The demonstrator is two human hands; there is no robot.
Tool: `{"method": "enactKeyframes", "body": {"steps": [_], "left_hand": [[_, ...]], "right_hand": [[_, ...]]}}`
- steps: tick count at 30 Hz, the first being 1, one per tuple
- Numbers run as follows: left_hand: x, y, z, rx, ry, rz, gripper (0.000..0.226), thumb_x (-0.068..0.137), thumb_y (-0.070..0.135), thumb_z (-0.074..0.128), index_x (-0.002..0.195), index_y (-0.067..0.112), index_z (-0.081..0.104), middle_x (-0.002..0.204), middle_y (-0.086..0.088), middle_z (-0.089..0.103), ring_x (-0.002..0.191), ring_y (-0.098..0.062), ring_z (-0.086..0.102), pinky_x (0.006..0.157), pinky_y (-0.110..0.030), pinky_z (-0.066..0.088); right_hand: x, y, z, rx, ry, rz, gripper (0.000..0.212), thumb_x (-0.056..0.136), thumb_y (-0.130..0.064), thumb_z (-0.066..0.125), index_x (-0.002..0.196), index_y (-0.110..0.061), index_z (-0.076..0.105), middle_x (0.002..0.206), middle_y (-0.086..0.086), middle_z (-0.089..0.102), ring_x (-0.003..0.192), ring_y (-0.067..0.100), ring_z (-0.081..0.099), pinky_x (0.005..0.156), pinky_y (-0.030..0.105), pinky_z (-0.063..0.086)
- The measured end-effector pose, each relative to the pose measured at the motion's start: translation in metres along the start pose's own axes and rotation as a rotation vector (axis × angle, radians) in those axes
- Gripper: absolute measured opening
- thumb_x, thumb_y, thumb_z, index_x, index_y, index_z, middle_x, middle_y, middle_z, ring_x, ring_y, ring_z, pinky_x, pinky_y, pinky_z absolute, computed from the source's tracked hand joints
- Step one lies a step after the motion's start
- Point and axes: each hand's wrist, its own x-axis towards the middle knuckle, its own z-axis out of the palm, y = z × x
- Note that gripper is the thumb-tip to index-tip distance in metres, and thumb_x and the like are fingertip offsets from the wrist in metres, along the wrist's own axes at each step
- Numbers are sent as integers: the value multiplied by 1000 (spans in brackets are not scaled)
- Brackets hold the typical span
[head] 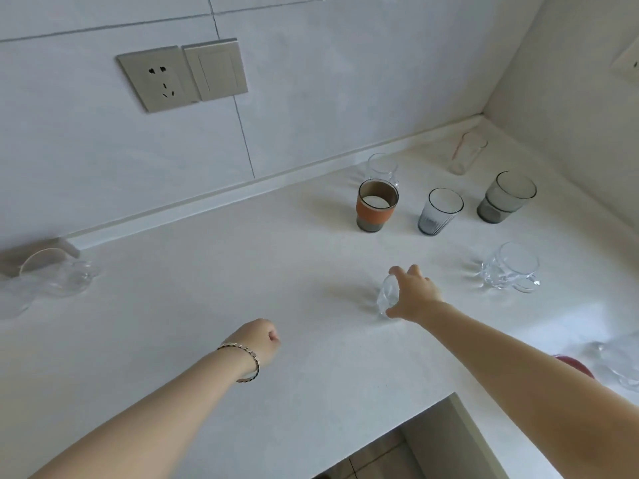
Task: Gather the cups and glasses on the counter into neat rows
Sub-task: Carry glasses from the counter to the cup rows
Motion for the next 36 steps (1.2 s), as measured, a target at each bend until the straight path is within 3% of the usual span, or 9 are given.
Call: {"method": "enactKeyframes", "body": {"steps": [7, 12, 17, 25, 29, 34, 36], "left_hand": [[-21, -72, -22, -132, 81, -176, 25, 87, 10, 38, 65, 22, 46, 67, 8, 53, 73, -19, 54, 69, -24, 40], [-52, -151, -44, -204, 173, -314, 23, 84, 7, 38, 68, 23, 45, 70, 2, 50, 69, -20, 45, 68, -25, 34], [-90, -256, -68, -300, 264, -422, 23, 88, 12, 40, 69, 21, 49, 71, 8, 53, 78, -18, 55, 71, -25, 40], [-137, -449, -111, -268, 249, -526, 13, 92, 14, 38, 85, 16, 49, 100, -3, 60, 86, -20, 54, 75, -25, 40], [-149, -522, -129, -287, 234, -550, 12, 93, 15, 39, 88, 17, 49, 117, -4, 62, 99, -22, 56, 87, -28, 44], [-148, -580, -136, -331, 200, -567, 30, 89, 8, 39, 64, 24, 39, 88, -4, 52, 79, -22, 43, 70, -26, 36], [-146, -593, -139, -364, 206, -573, 30, 88, 9, 39, 62, 25, 37, 87, 0, 52, 80, -23, 46, 73, -26, 39]], "right_hand": [[-7, -87, -12, -210, -9, -238, 78, 70, -41, 72, 137, -28, 34, 127, 5, 40, 111, 26, 54, 76, 28, 44], [-36, -206, 0, -192, -5, -516, 80, 70, -48, 70, 138, -29, 32, 128, 5, 41, 111, 26, 56, 86, 32, 48], [-77, -337, 39, -180, -31, -699, 83, 71, -51, 69, 141, -29, 29, 130, 5, 42, 109, 26, 58, 87, 32, 48], [-148, -523, 132, -137, -116, -677, 84, 71, -55, 68, 141, -29, 30, 129, 5, 44, 106, 24, 61, 84, 28, 46], [-170, -601, 164, -127, -133, -637, 83, 71, -58, 68, 139, -28, 32, 129, 6, 44, 107, 26, 61, 83, 29, 45], [-182, -687, 200, -121, -130, -642, 80, 71, -55, 68, 137, -26, 33, 128, 8, 43, 109, 28, 59, 85, 31, 46], [-183, -717, 212, -136, -124, -649, 78, 72, -52, 68, 136, -25, 34, 128, 8, 43, 112, 29, 57, 85, 32, 46]]}}
